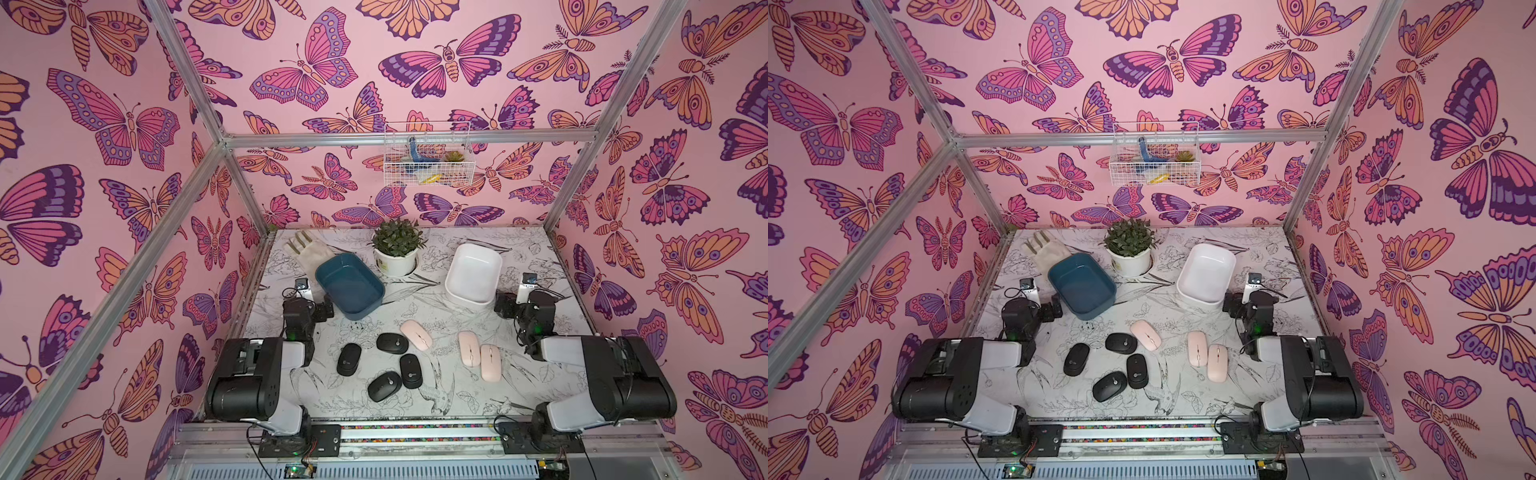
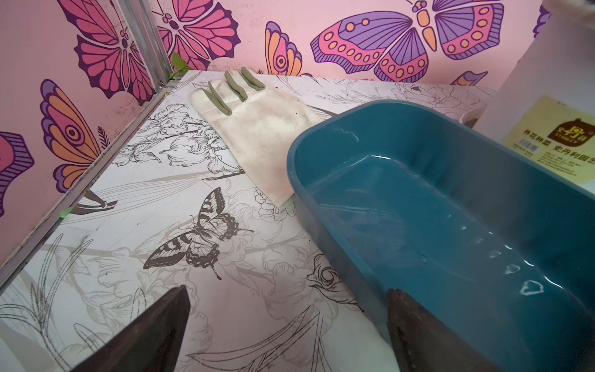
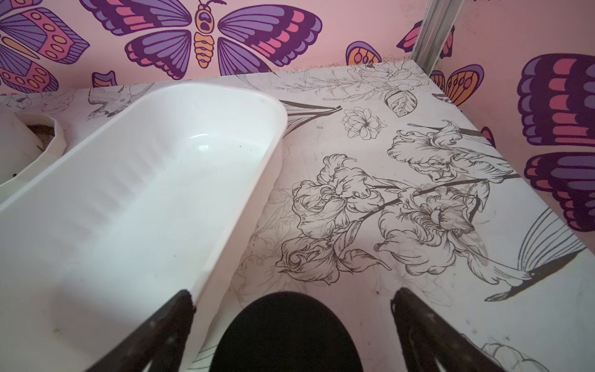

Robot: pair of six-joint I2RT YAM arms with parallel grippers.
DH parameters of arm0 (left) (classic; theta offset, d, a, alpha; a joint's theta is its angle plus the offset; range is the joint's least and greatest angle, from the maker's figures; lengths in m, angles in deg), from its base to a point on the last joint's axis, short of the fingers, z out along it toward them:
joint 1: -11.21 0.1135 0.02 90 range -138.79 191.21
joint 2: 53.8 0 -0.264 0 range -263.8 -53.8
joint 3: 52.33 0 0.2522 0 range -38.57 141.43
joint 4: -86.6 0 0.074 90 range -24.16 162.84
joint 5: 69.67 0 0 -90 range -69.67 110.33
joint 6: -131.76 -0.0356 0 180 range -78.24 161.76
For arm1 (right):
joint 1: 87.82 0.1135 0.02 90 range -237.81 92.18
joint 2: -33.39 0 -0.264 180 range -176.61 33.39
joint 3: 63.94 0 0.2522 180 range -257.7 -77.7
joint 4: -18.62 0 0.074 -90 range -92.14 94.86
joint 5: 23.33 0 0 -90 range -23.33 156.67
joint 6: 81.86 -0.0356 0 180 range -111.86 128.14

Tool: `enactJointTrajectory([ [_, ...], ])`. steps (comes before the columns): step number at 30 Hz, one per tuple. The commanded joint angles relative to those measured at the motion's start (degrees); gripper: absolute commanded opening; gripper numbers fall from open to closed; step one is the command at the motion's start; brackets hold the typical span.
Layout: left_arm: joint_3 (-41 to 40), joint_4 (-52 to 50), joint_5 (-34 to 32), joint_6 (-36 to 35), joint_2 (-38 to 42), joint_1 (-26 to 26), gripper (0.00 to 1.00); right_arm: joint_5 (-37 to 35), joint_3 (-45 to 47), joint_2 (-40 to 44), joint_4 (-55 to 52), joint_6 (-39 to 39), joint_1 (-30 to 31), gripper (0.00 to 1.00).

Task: Place the mice by color into the storage box
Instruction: Move the storage box to the center of the board.

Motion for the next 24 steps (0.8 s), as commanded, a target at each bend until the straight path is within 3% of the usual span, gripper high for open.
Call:
enactJointTrajectory([
  [1,0.6,1.1,-0.3,-0.7,-0.6,0.3,1.0,-0.7,-1.2,-0.6,1.0,0.8,-0.5,0.99],
  [19,0.6,1.0,-0.4,-0.7,-0.6,0.3,1.0,-0.7,-1.1,-0.6,1.3,0.9,-0.5,0.99],
  [24,0.4,1.4,-0.4,-0.7,-0.3,0.2,1.0,-8.3,4.8,5.8,8.0,-1.9,-0.5,0.99],
])
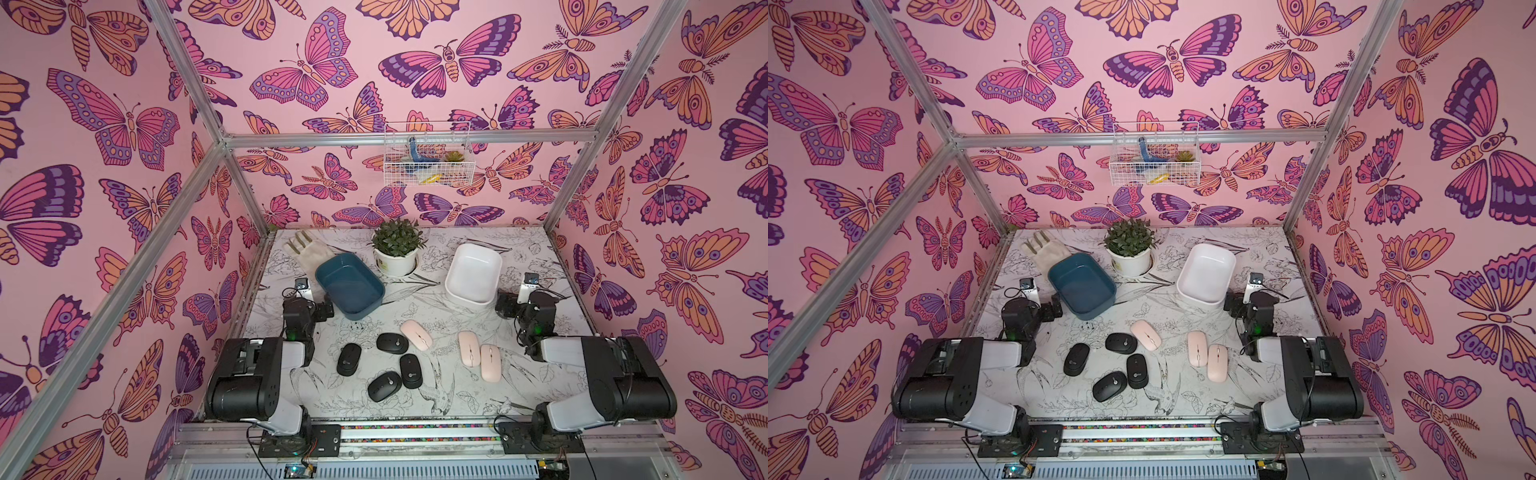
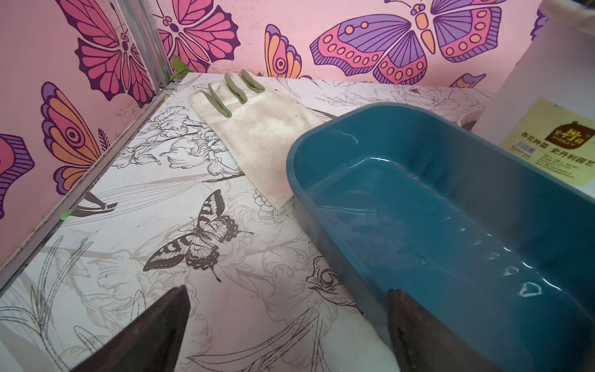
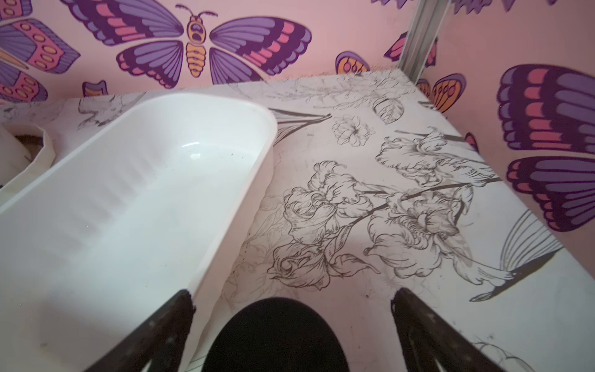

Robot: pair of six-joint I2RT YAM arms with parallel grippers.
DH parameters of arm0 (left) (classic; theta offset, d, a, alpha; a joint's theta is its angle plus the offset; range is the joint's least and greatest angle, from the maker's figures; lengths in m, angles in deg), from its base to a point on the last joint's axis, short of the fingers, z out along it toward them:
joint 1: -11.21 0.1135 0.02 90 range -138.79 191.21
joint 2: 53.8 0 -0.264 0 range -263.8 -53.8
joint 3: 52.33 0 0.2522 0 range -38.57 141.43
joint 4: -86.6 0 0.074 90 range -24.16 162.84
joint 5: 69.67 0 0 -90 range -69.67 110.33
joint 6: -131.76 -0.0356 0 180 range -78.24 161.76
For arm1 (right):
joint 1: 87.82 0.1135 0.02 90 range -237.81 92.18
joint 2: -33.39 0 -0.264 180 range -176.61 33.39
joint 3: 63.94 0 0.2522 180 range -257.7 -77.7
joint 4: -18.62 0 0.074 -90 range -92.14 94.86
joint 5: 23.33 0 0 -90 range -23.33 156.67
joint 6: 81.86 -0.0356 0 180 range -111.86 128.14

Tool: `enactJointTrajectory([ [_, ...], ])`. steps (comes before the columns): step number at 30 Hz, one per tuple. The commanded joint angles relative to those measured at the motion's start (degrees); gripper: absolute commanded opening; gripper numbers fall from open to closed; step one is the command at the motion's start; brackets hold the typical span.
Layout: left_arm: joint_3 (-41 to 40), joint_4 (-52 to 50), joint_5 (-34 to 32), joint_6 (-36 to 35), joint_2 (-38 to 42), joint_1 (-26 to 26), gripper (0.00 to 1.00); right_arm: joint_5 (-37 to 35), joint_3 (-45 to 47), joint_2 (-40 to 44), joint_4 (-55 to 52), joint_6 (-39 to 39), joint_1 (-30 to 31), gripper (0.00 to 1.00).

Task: Place the mice by color into the storage box
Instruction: Move the storage box to the center of the board.

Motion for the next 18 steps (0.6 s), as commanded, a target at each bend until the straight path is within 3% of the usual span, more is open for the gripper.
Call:
enactJointTrajectory([
  [1,-0.4,1.9,-1.1,-0.6,0.8,0.0,1.0,-6.7,2.7,8.3,-0.4,-2.5,-0.4,0.99],
  [5,-3.7,-4.5,-12.2,1.9,13.4,-1.4,1.0,-7.9,-4.6,24.4,-31.7,-7.8,-0.4,0.99],
  [9,2.3,-31.7,-20.0,9.7,34.3,-3.2,1.0,0.5,-9.3,29.2,-36.8,-12.7,-0.4,0.85],
  [12,8.9,-51.0,-18.1,18.9,44.3,-4.3,1.0,6.9,-20.7,19.9,-45.4,-16.4,-0.4,0.61],
  [14,13.6,-61.0,-12.9,22.8,47.5,-6.2,1.0,14.3,-31.2,7.9,-53.1,-17.4,-0.3,0.39],
  [16,18.7,-69.0,-8.7,26.3,46.7,-9.2,1.0,20.3,-39.9,-2.0,-58.2,-18.8,0.3,0.26],
  [18,23.9,-77.2,-7.0,28.7,43.7,-14.4,1.0,23.1,-46.0,-10.7,-61.4,-18.7,2.3,0.2],
])
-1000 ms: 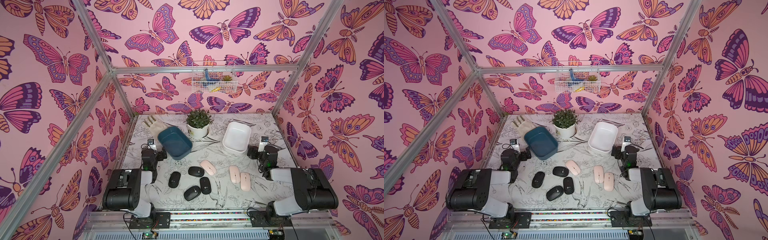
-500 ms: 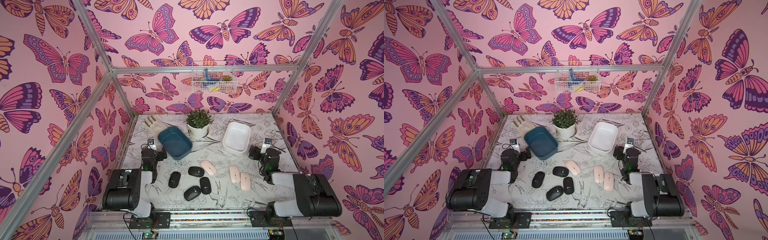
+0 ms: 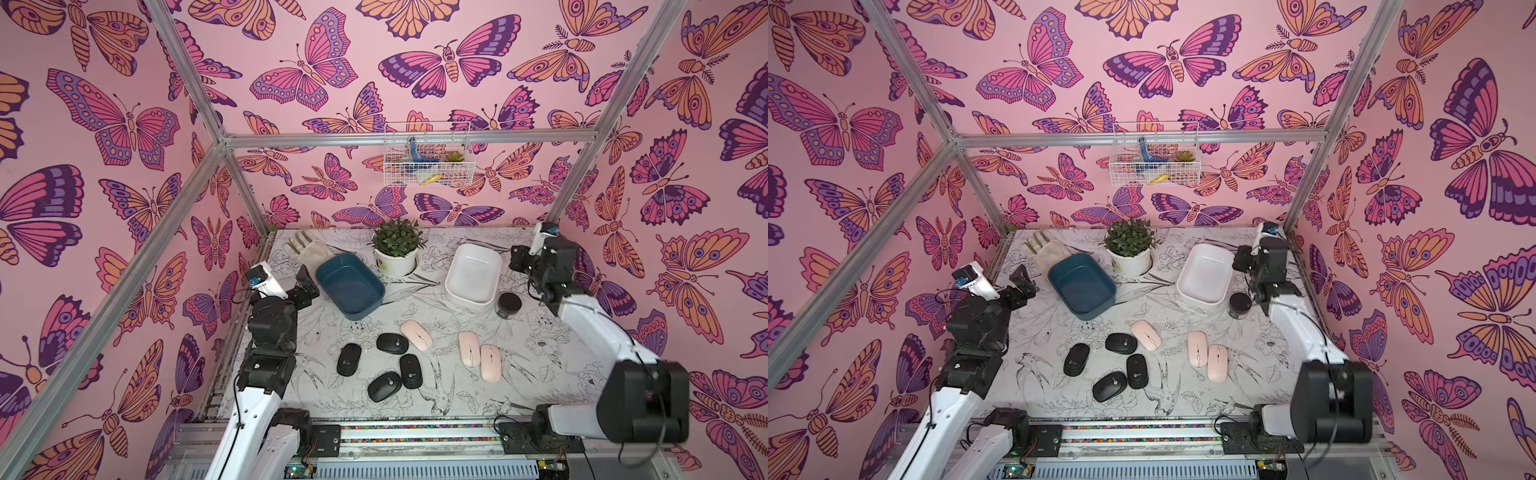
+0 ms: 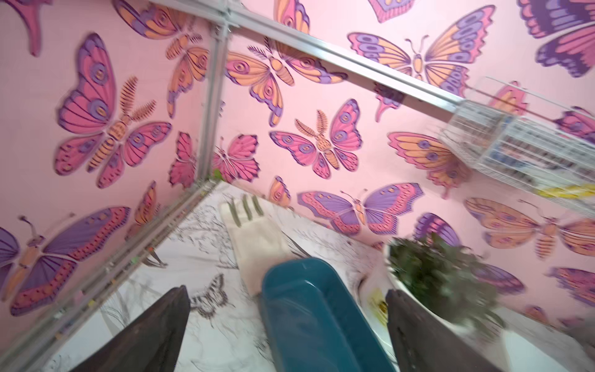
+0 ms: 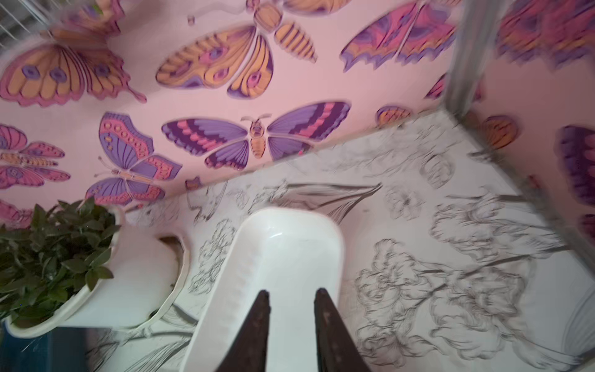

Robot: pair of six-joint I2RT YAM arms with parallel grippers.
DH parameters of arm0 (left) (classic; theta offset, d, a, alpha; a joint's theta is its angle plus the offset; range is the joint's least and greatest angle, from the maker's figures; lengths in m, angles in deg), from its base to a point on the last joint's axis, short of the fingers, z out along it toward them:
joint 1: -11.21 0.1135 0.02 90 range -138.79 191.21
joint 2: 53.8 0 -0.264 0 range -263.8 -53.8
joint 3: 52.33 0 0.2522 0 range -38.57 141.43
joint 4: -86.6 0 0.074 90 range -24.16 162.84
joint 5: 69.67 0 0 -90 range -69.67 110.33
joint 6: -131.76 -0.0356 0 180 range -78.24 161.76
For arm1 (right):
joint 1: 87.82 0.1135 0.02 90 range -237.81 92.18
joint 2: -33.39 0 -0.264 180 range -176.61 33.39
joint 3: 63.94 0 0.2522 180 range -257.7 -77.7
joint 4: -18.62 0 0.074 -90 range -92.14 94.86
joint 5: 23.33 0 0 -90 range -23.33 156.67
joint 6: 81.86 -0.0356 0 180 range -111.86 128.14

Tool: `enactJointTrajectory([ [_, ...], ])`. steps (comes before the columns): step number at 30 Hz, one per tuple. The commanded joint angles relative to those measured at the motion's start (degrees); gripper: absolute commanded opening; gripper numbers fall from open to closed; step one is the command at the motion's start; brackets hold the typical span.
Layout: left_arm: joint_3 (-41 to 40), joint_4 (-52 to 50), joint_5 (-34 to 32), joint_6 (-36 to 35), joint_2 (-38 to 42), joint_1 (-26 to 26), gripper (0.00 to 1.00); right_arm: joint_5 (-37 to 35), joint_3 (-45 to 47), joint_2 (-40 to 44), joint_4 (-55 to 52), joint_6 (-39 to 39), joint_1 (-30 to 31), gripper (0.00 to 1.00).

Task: Place the mice by color into the storage box
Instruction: Move the storage box to the center of the board.

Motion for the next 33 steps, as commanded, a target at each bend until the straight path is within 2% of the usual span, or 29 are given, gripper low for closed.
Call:
enactJointTrajectory([
  [1,5.5,-24.9,3.9,7.9,-5.6,-8.8,1.0,9.5,-6.9,-12.1,-15.8,-1.9,3.7,0.19],
  [3,9.0,-29.4,-0.5,8.5,-10.3,-17.3,1.0,9.6,-11.3,-17.5,-18.7,-1.5,6.0,0.18],
  [5,11.6,-32.0,-2.5,10.1,-15.0,-23.4,1.0,9.9,-14.3,-22.1,-20.7,-1.8,7.7,0.15],
  [10,13.4,-31.9,-0.7,14.4,-21.5,-29.6,1.0,10.2,-15.8,-26.1,-22.0,-1.2,11.7,0.14],
  [15,13.8,-30.9,1.2,15.5,-24.2,-30.3,1.0,10.5,-15.4,-26.5,-24.1,1.6,15.9,0.14],
  [25,11.9,-28.7,3.7,16.0,-24.2,-30.3,1.0,5.9,-6.7,-20.3,-30.3,5.2,24.0,0.13],
  [33,9.1,-27.2,5.6,16.3,-23.1,-30.3,1.0,0.7,4.1,-13.0,-32.3,0.1,31.2,0.14],
])
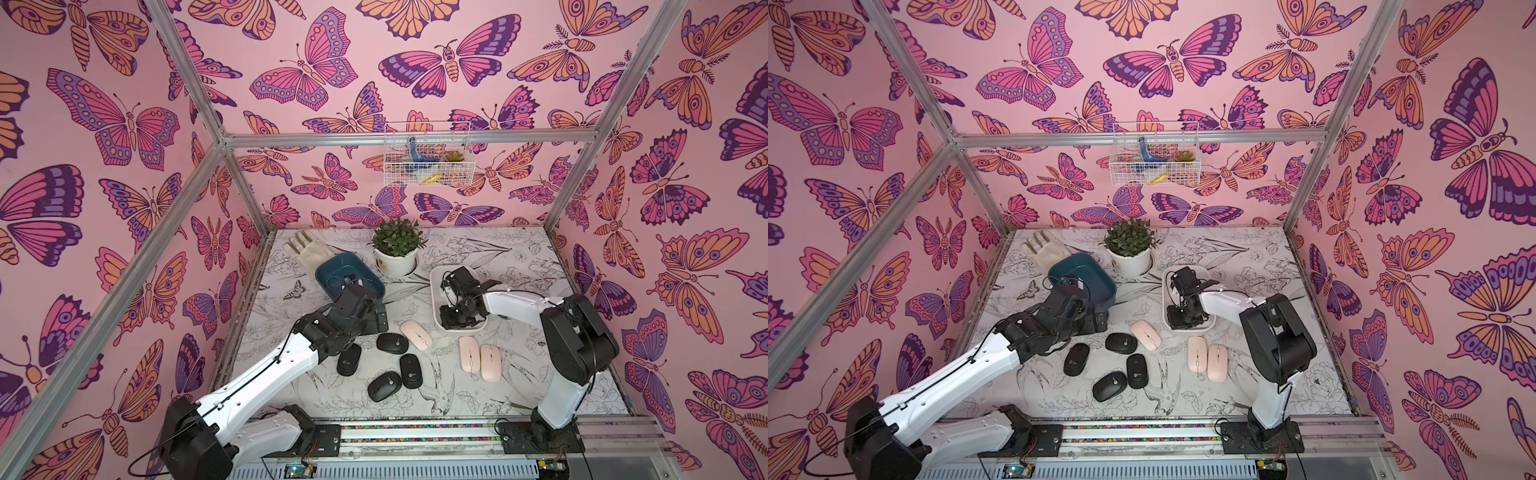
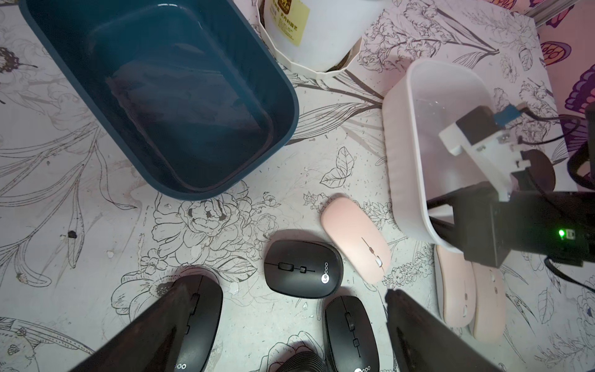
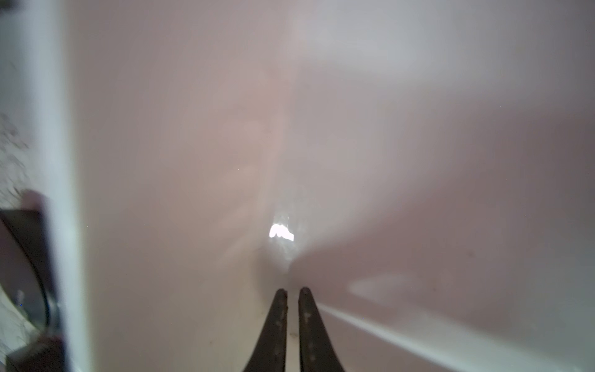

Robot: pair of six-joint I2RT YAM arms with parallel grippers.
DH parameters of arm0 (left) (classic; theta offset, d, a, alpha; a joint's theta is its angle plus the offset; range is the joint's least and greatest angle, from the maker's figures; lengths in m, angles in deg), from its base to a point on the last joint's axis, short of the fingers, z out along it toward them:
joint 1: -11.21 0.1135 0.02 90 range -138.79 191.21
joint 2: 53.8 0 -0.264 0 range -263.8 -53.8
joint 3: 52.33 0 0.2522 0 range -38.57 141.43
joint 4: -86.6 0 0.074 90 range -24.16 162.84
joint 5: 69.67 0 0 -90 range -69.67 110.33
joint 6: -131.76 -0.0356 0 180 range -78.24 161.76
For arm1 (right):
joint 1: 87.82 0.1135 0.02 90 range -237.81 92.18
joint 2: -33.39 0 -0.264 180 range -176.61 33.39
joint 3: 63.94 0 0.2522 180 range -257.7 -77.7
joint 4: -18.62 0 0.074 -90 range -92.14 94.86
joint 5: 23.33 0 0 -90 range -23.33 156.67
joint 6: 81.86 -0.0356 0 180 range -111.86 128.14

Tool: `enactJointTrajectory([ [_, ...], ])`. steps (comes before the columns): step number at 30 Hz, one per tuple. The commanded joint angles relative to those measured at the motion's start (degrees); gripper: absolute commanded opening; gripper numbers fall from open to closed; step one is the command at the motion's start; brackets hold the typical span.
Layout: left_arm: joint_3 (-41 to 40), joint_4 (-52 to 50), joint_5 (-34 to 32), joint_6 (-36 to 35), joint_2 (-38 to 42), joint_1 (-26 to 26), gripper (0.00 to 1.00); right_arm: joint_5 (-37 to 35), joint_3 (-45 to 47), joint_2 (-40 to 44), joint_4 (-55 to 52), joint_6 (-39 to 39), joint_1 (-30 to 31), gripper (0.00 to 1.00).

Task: Place the mice by color into the storage box
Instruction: Move the storage box to the center of the board.

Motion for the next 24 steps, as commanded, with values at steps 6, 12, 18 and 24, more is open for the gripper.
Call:
enactJointTrajectory([
  [6,-3.9,0.7,2.4,0.5,4.6,-0.2,1.0,-7.3,12.1,20.5,-4.0,-11.3,5.9,0.57],
  [12,-6.0,0.1,5.3,1.1,8.2,-0.2,1.0,-14.7,25.3,43.9,-15.7,-22.5,6.9,0.76],
  [18,-6.4,0.2,7.9,2.1,8.1,-0.2,1.0,-19.3,31.4,51.5,-19.5,-30.2,7.8,0.81],
  [24,-6.9,1.2,8.6,2.7,7.4,-0.4,1.0,-22.3,28.0,43.7,-23.3,-29.7,7.8,0.83],
])
